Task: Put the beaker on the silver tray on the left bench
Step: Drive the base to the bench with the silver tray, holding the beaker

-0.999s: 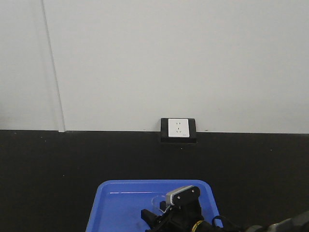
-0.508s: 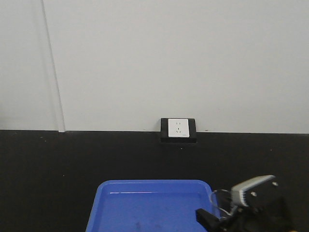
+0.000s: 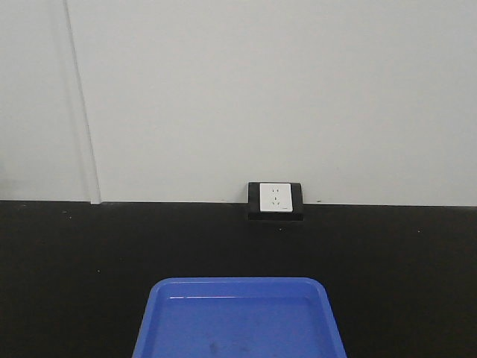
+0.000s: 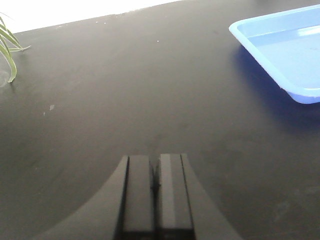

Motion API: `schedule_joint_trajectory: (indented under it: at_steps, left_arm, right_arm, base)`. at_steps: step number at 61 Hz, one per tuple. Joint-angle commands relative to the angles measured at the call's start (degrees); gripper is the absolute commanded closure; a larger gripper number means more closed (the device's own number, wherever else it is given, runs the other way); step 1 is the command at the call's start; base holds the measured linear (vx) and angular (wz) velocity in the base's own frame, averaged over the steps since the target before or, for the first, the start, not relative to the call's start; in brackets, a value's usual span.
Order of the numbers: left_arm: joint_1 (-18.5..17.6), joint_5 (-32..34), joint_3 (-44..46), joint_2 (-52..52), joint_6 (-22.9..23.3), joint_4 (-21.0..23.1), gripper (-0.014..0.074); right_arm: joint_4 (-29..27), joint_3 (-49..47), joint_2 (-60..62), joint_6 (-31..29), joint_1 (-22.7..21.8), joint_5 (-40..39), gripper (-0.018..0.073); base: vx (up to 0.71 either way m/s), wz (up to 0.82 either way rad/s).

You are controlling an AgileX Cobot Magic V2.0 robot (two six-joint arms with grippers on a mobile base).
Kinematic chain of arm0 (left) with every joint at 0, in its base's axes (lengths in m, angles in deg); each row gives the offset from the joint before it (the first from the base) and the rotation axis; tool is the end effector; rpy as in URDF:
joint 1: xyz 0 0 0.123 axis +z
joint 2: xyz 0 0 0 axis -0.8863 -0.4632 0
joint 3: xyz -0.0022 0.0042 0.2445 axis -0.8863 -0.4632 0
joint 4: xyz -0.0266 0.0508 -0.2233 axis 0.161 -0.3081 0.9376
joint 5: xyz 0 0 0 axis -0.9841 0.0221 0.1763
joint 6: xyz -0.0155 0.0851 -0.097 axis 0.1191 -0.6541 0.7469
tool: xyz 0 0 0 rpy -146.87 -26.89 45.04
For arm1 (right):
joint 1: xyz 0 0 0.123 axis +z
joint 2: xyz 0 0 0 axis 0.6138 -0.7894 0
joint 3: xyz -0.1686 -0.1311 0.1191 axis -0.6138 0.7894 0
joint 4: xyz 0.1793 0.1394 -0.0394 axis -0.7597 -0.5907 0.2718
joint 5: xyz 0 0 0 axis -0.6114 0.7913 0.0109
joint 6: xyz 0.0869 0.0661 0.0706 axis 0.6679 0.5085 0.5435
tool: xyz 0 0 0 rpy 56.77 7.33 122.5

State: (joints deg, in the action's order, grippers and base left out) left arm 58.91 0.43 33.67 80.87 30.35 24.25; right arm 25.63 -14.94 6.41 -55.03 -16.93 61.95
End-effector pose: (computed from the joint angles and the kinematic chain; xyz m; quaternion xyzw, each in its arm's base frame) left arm 0.1083 -0.0013 0.1571 0.0632 0.8074 0.0355 0.5856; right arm 0.1249 0.0342 0.2489 -0.0966 0.7394 0.0916 0.6600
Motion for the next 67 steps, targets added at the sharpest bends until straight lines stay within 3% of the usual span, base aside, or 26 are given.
schedule_joint_trajectory:
  at_steps: [1, 67]
  left_arm:
    - [-0.24, 4.75, -1.14, 0.45, 0.11, 0.12, 0.0595]
    - [-0.24, 4.75, -1.14, 0.45, 0.11, 0.12, 0.0595]
  right_arm:
    - [1.86, -1.70, 1.36, -0.34, -0.66, 0.05, 0.0573]
    - [3.78, -1.70, 1.24, -0.34, -0.66, 0.48, 0.0571]
  base:
    - [0.00, 0.00]
    - [0.00, 0.00]
